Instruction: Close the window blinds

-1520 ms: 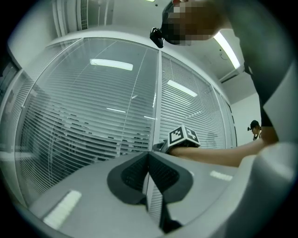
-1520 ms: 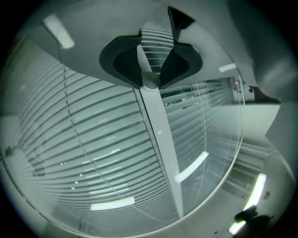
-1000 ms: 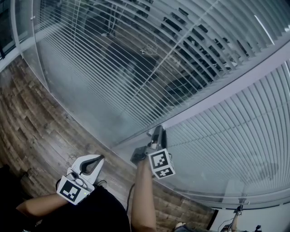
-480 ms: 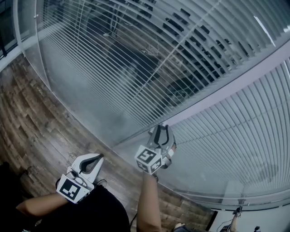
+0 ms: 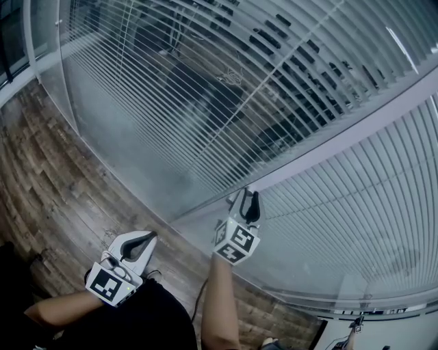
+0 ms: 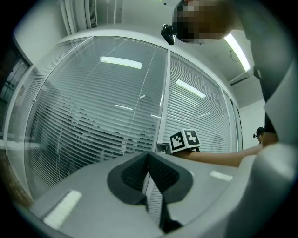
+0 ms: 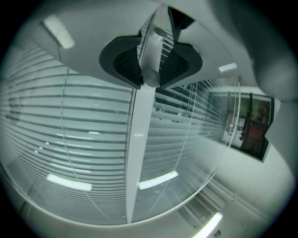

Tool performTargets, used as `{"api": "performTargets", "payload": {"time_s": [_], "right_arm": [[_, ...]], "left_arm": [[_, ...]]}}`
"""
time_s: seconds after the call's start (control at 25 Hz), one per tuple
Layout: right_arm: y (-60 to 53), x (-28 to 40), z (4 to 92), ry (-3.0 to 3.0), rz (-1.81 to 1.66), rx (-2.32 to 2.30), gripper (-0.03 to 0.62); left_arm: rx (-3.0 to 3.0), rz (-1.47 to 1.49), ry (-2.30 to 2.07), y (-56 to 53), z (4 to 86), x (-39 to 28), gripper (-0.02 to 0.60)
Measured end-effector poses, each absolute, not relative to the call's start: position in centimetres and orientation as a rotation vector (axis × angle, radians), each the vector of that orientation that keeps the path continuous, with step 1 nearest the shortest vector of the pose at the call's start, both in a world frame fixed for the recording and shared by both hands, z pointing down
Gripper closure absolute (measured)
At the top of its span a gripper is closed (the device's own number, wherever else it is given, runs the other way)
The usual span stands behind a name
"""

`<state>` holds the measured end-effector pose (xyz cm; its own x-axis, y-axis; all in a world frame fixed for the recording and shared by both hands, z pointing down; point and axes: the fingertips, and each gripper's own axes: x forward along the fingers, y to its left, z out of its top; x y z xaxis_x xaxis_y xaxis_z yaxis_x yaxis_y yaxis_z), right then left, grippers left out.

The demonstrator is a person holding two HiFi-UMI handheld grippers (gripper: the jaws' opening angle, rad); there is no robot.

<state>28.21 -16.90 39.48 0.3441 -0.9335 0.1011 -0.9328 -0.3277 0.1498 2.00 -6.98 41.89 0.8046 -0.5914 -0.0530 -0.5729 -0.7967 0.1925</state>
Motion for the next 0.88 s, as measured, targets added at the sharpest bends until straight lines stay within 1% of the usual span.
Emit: {"api": "performTargets", "payload": {"time_s": [0.32, 0.44, 0.6, 0.68, 0.88], "right_arm": [[-16.5, 29.2, 39.6, -1.971, 0.536, 2.796, 0.465], [-16.5, 29.3, 39.7, -2.007, 0.6, 2.824, 0.464], [-16.6, 29.1, 39.7, -2.025, 0.546, 2.743, 0.456], [-16.5, 28.9, 39.6, -2.014, 0.464, 2.657, 0.461], [-16.1, 27.6, 38.9, -1.769, -0.07, 2.307, 0.454]], "left_arm": [[2.82, -0.195, -0.93, -7.3, 41.4, 2.0, 0.58], [2.808, -0.194, -0.927, -7.2, 41.4, 2.0, 0.58], [2.803, -0.184, -0.926, -7.1, 41.8, 2.1, 0.58], [2.802, -0.182, -0.929, -7.0, 41.9, 2.1, 0.58], [2.787, -0.185, -0.939, -7.2, 42.0, 1.8, 0.58]]}}
